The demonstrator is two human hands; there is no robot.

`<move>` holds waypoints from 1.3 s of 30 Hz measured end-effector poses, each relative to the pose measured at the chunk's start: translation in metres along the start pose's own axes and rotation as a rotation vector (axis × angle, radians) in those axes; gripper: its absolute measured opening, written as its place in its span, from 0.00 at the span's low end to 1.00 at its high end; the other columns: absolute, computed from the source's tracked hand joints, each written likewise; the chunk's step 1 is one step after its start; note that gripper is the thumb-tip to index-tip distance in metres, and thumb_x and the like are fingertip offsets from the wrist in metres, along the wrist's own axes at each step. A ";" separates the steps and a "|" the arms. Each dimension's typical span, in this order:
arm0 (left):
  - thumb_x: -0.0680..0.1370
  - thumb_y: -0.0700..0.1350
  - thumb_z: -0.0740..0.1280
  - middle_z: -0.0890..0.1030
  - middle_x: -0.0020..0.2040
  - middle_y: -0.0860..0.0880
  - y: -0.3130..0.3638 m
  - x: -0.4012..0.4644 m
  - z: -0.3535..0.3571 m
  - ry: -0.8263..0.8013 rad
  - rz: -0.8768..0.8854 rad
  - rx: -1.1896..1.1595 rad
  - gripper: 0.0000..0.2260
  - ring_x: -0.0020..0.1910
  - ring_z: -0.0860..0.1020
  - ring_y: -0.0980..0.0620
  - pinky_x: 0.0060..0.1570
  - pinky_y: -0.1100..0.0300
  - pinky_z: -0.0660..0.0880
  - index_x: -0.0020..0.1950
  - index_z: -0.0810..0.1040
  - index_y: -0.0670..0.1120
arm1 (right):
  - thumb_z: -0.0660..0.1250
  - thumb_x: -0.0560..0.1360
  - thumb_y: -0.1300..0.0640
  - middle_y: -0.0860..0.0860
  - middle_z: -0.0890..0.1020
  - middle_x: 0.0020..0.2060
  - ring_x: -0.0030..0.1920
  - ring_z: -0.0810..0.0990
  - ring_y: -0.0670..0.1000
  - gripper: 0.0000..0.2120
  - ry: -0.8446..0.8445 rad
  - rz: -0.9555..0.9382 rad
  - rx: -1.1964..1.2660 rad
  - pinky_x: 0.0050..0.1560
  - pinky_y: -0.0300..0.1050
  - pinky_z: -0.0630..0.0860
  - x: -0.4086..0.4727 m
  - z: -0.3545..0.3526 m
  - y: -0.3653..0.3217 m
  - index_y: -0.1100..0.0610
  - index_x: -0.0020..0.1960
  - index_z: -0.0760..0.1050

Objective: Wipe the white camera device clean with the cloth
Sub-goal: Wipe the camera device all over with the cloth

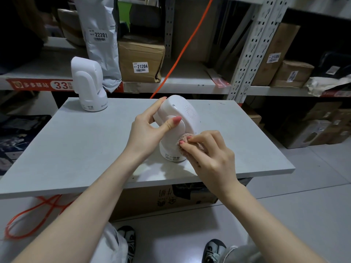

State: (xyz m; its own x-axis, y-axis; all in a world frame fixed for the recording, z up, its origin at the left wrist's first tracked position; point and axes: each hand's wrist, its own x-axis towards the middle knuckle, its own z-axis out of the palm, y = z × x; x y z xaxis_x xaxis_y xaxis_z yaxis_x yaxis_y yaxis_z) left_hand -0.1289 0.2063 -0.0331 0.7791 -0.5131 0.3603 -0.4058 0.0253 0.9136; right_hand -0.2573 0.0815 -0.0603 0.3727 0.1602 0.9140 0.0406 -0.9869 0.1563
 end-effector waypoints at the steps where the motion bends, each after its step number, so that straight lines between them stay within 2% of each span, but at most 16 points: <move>1: 0.66 0.65 0.70 0.78 0.65 0.55 -0.001 0.000 -0.001 -0.002 -0.002 -0.002 0.34 0.65 0.74 0.56 0.60 0.47 0.76 0.71 0.71 0.57 | 0.76 0.70 0.63 0.52 0.83 0.39 0.44 0.76 0.52 0.03 0.002 -0.007 -0.004 0.29 0.43 0.74 0.000 0.000 0.001 0.57 0.44 0.85; 5: 0.67 0.66 0.70 0.78 0.65 0.53 0.000 0.001 -0.004 -0.014 -0.008 0.007 0.33 0.66 0.74 0.53 0.60 0.45 0.76 0.71 0.71 0.57 | 0.76 0.72 0.61 0.51 0.83 0.39 0.44 0.76 0.51 0.02 -0.045 -0.048 -0.010 0.28 0.43 0.73 -0.006 0.001 0.004 0.56 0.44 0.85; 7: 0.70 0.63 0.71 0.77 0.66 0.53 0.003 0.002 -0.007 -0.008 -0.020 -0.002 0.31 0.66 0.74 0.54 0.61 0.45 0.75 0.72 0.70 0.56 | 0.76 0.71 0.61 0.51 0.83 0.39 0.44 0.76 0.51 0.02 -0.093 0.010 -0.008 0.24 0.44 0.73 -0.011 0.001 0.010 0.56 0.43 0.84; 10: 0.71 0.59 0.68 0.74 0.69 0.55 0.007 0.003 -0.011 -0.078 -0.042 -0.028 0.32 0.68 0.71 0.54 0.64 0.45 0.73 0.74 0.67 0.57 | 0.75 0.72 0.58 0.51 0.81 0.41 0.43 0.79 0.54 0.01 -0.127 0.310 0.039 0.26 0.48 0.76 -0.013 -0.002 0.026 0.56 0.44 0.84; 13: 0.71 0.62 0.66 0.71 0.71 0.57 0.007 0.002 -0.012 -0.191 -0.053 -0.023 0.31 0.70 0.69 0.54 0.68 0.45 0.69 0.74 0.61 0.64 | 0.74 0.73 0.56 0.50 0.80 0.45 0.46 0.81 0.53 0.05 -0.111 0.733 0.265 0.40 0.51 0.81 -0.006 -0.010 0.036 0.55 0.47 0.84; 16: 0.73 0.64 0.66 0.74 0.67 0.54 0.006 0.003 -0.015 -0.218 -0.052 -0.043 0.26 0.66 0.71 0.57 0.70 0.48 0.67 0.68 0.58 0.75 | 0.75 0.72 0.58 0.47 0.82 0.47 0.51 0.82 0.46 0.06 -0.089 1.077 0.551 0.53 0.40 0.78 0.009 -0.015 0.035 0.51 0.49 0.83; 19: 0.76 0.57 0.62 0.74 0.69 0.53 0.007 0.004 -0.016 -0.189 -0.025 -0.074 0.23 0.69 0.70 0.59 0.66 0.67 0.68 0.70 0.60 0.68 | 0.74 0.73 0.59 0.45 0.84 0.46 0.49 0.82 0.40 0.08 -0.019 1.259 0.750 0.47 0.31 0.76 0.023 -0.013 0.030 0.52 0.50 0.81; 23: 0.84 0.48 0.54 0.71 0.68 0.62 0.008 0.007 -0.013 -0.081 -0.006 -0.053 0.18 0.68 0.68 0.63 0.61 0.76 0.66 0.74 0.65 0.56 | 0.74 0.73 0.59 0.50 0.82 0.48 0.41 0.82 0.38 0.10 0.009 1.432 0.904 0.39 0.30 0.77 0.034 -0.005 0.022 0.54 0.53 0.78; 26: 0.84 0.50 0.53 0.71 0.68 0.61 0.012 0.008 -0.013 -0.057 -0.015 -0.033 0.18 0.63 0.69 0.69 0.57 0.82 0.62 0.73 0.67 0.53 | 0.74 0.73 0.59 0.52 0.84 0.48 0.44 0.84 0.44 0.11 -0.036 1.480 0.981 0.43 0.34 0.80 0.038 0.005 0.009 0.57 0.54 0.78; 28: 0.81 0.55 0.58 0.73 0.66 0.59 0.013 0.006 -0.013 -0.058 -0.026 -0.042 0.18 0.56 0.72 0.74 0.52 0.82 0.64 0.71 0.69 0.56 | 0.73 0.73 0.57 0.53 0.85 0.46 0.47 0.84 0.49 0.09 -0.081 1.476 0.995 0.48 0.40 0.81 0.038 0.012 -0.001 0.58 0.52 0.80; 29: 0.80 0.57 0.61 0.74 0.65 0.58 0.012 0.005 -0.012 -0.052 -0.024 -0.036 0.18 0.55 0.74 0.72 0.52 0.79 0.67 0.69 0.70 0.58 | 0.73 0.74 0.55 0.53 0.85 0.46 0.48 0.84 0.50 0.09 -0.099 1.478 0.989 0.49 0.42 0.81 0.038 0.014 -0.004 0.58 0.52 0.80; 31: 0.75 0.60 0.64 0.78 0.62 0.55 0.008 0.005 -0.012 -0.030 -0.019 -0.001 0.19 0.55 0.77 0.61 0.54 0.69 0.72 0.66 0.73 0.59 | 0.72 0.74 0.53 0.54 0.84 0.45 0.47 0.84 0.51 0.11 -0.117 1.475 0.969 0.49 0.44 0.81 0.040 0.015 -0.007 0.59 0.51 0.80; 33: 0.75 0.58 0.63 0.80 0.57 0.55 0.008 0.007 -0.011 -0.006 -0.010 0.008 0.19 0.53 0.78 0.58 0.53 0.65 0.73 0.65 0.75 0.56 | 0.73 0.73 0.53 0.53 0.84 0.45 0.47 0.84 0.50 0.10 -0.131 1.442 0.940 0.50 0.44 0.81 0.041 0.013 -0.009 0.58 0.51 0.80; 35: 0.76 0.56 0.61 0.80 0.54 0.60 0.010 0.010 -0.010 0.003 -0.007 0.011 0.18 0.50 0.77 0.66 0.50 0.71 0.72 0.64 0.76 0.54 | 0.74 0.72 0.56 0.51 0.85 0.45 0.47 0.84 0.49 0.08 -0.137 1.400 0.918 0.50 0.44 0.81 0.043 0.010 -0.011 0.56 0.50 0.80; 37: 0.79 0.52 0.60 0.80 0.51 0.63 0.011 0.013 -0.010 0.014 -0.033 -0.017 0.11 0.48 0.76 0.70 0.51 0.73 0.71 0.59 0.77 0.55 | 0.75 0.72 0.58 0.49 0.85 0.43 0.47 0.84 0.47 0.07 -0.110 1.329 0.899 0.50 0.43 0.80 0.045 0.006 -0.013 0.54 0.49 0.81; 39: 0.82 0.47 0.59 0.80 0.49 0.62 0.012 0.016 -0.009 0.007 -0.072 -0.066 0.09 0.48 0.76 0.68 0.54 0.71 0.70 0.53 0.78 0.57 | 0.75 0.72 0.59 0.47 0.85 0.44 0.49 0.83 0.45 0.07 -0.086 1.217 0.878 0.52 0.42 0.80 0.047 0.002 -0.014 0.53 0.50 0.82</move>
State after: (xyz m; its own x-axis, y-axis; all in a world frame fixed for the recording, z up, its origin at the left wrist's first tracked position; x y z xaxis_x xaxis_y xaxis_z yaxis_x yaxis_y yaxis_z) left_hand -0.1174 0.2067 -0.0143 0.8084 -0.5097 0.2943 -0.3166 0.0448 0.9475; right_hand -0.2382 0.1024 -0.0203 0.6368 -0.7155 0.2874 0.1903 -0.2153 -0.9578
